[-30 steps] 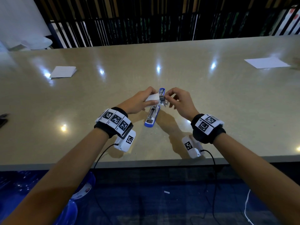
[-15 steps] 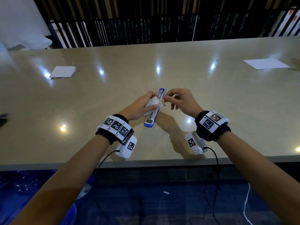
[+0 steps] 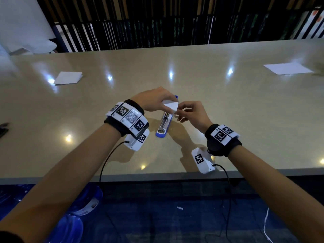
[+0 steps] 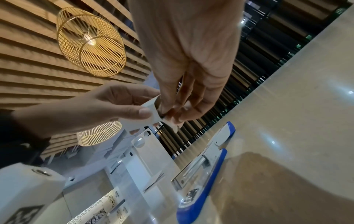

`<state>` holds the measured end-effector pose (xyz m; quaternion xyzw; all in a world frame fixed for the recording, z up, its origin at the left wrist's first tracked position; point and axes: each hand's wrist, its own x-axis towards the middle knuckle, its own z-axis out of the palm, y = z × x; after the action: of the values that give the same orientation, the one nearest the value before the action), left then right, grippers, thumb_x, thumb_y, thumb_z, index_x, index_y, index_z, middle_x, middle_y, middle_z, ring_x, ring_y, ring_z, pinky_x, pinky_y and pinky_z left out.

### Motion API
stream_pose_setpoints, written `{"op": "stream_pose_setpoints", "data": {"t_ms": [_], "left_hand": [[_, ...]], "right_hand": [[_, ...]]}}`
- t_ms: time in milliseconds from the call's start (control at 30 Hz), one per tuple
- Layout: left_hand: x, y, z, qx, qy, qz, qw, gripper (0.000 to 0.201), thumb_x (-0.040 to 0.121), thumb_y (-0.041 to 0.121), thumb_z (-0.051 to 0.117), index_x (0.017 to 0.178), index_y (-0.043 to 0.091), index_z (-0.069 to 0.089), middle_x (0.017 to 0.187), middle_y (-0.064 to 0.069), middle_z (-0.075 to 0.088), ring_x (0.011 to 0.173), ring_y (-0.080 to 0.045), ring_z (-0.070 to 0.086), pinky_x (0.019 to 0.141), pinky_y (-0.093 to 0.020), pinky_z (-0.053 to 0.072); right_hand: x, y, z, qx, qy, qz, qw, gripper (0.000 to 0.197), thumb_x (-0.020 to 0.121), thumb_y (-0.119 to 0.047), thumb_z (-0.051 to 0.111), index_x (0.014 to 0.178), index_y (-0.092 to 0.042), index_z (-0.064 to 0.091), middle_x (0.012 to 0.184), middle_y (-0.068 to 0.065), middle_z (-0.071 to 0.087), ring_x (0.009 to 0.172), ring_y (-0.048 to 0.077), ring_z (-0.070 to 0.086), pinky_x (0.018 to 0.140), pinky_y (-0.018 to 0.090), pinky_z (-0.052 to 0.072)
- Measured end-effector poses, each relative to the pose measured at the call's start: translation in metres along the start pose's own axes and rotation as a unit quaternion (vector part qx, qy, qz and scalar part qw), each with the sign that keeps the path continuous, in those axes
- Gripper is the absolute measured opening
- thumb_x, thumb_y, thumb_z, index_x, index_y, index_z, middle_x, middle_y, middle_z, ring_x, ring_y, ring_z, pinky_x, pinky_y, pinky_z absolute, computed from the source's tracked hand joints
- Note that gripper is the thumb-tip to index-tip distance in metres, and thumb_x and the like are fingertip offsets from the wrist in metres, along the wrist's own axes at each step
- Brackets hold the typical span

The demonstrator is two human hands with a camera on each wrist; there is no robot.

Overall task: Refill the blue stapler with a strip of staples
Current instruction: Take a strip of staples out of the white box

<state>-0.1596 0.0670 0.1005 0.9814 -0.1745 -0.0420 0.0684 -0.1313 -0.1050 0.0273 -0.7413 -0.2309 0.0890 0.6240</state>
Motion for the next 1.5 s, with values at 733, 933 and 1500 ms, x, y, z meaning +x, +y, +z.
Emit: {"op": "stream_pose_setpoints", "data": {"t_ms": [733, 933, 1500], "left_hand": [[-0.005, -0.007, 0.006, -0.036, 0.025, -0.018, 0.999, 0.047, 0.068, 0.056, 0.071, 0.108, 0.031, 0.07, 0.108, 0.007, 0.067, 0.098, -0.014, 0.057, 0.08, -0.04, 0.052], [-0.012, -0.014, 0.015, -0.133, 0.059, -0.014, 0.989, 0.043, 0.077, 0.047, 0.071, 0.111, 0.02, 0.064, 0.106, 0.003, 0.066, 0.098, -0.017, 0.059, 0.086, -0.041, 0.051], [-0.017, -0.018, 0.028, -0.217, 0.065, -0.009, 0.974, 0.034, 0.085, 0.032, 0.069, 0.113, 0.014, 0.061, 0.11, -0.001, 0.064, 0.096, -0.012, 0.057, 0.082, -0.023, 0.046]], "right_hand": [[-0.009, 0.011, 0.005, 0.229, -0.023, 0.101, 0.968, 0.025, 0.088, 0.009, 0.054, 0.113, 0.011, 0.056, 0.081, 0.017, 0.067, 0.061, 0.015, 0.071, 0.065, 0.023, 0.06], [-0.009, 0.003, -0.003, 0.227, -0.002, 0.071, 0.971, 0.009, 0.091, 0.001, 0.054, 0.091, -0.002, 0.062, 0.077, 0.011, 0.068, 0.06, 0.013, 0.071, 0.065, 0.022, 0.06], [-0.006, -0.002, -0.002, 0.117, 0.002, 0.014, 0.993, 0.007, 0.091, -0.004, 0.055, 0.093, 0.001, 0.06, 0.081, 0.013, 0.063, 0.053, 0.012, 0.067, 0.059, 0.024, 0.06]]}}
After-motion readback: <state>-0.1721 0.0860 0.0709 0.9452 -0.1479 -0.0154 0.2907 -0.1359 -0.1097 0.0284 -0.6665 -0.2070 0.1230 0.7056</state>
